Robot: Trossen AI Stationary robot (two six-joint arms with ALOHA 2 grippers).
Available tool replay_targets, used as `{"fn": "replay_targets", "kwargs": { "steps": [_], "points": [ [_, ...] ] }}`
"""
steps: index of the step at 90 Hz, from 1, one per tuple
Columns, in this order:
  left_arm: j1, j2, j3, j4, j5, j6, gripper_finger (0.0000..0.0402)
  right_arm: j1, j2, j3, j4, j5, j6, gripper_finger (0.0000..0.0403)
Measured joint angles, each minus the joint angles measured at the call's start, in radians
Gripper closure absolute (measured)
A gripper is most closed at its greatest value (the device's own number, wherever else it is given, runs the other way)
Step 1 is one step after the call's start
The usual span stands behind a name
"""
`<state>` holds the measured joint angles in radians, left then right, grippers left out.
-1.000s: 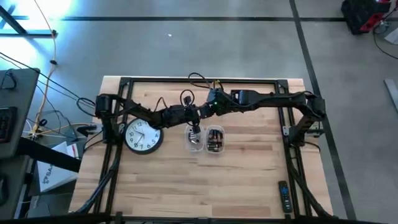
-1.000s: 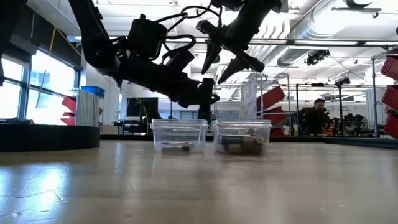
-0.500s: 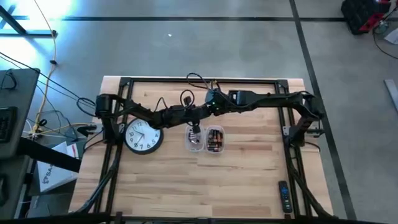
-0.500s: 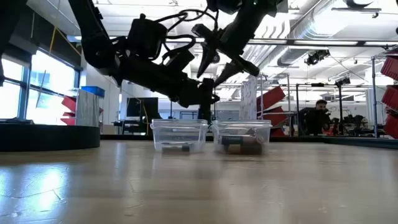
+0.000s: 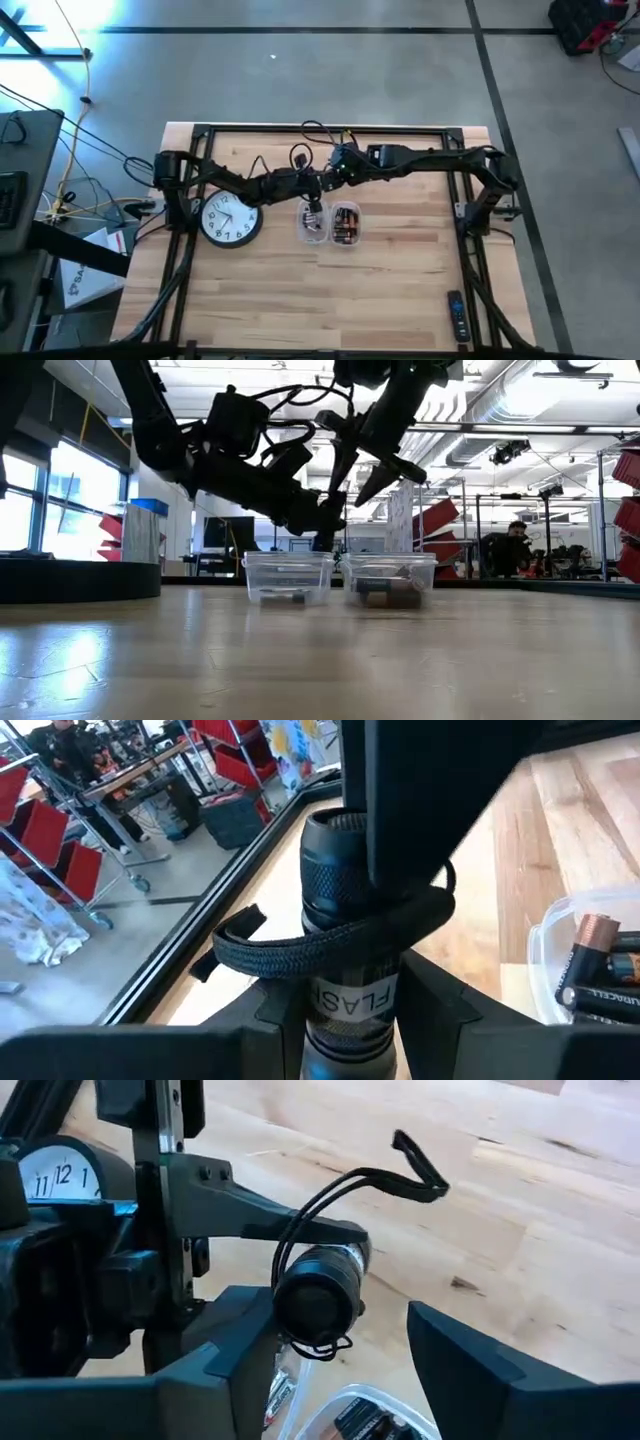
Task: Insert battery
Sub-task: Open the black flashlight lid
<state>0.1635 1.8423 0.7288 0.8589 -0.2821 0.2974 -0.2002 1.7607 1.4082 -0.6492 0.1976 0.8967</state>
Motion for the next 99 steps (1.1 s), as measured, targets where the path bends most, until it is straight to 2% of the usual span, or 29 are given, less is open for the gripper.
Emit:
{"fn": "replay_targets", "kwargs": {
  "steps": [19, 35, 80, 99],
  "points": [
    [-0.001, 0.0, 0.0, 0.007, 0.015, 0.001, 0.0306, -0.012, 0.0, 0.0, 0.071, -0.024, -0.007, 0.0263],
    [-0.002, 0.0, 0.0, 0.003, 0.019, 0.003, 0.0306, -0.017, 0.0, 0.0, 0.064, -0.031, 0.002, 0.0279],
    [0.0, 0.0, 0.0, -0.001, 0.001, 0.002, 0.0306, -0.003, 0.0, -0.002, 0.038, -0.12, 0.042, 0.0282],
    [0.0, 0.0, 0.0, -0.002, -0.002, 0.001, 0.0306, -0.003, 0.0, -0.002, 0.044, -0.104, 0.038, 0.0282]
  ]
}}
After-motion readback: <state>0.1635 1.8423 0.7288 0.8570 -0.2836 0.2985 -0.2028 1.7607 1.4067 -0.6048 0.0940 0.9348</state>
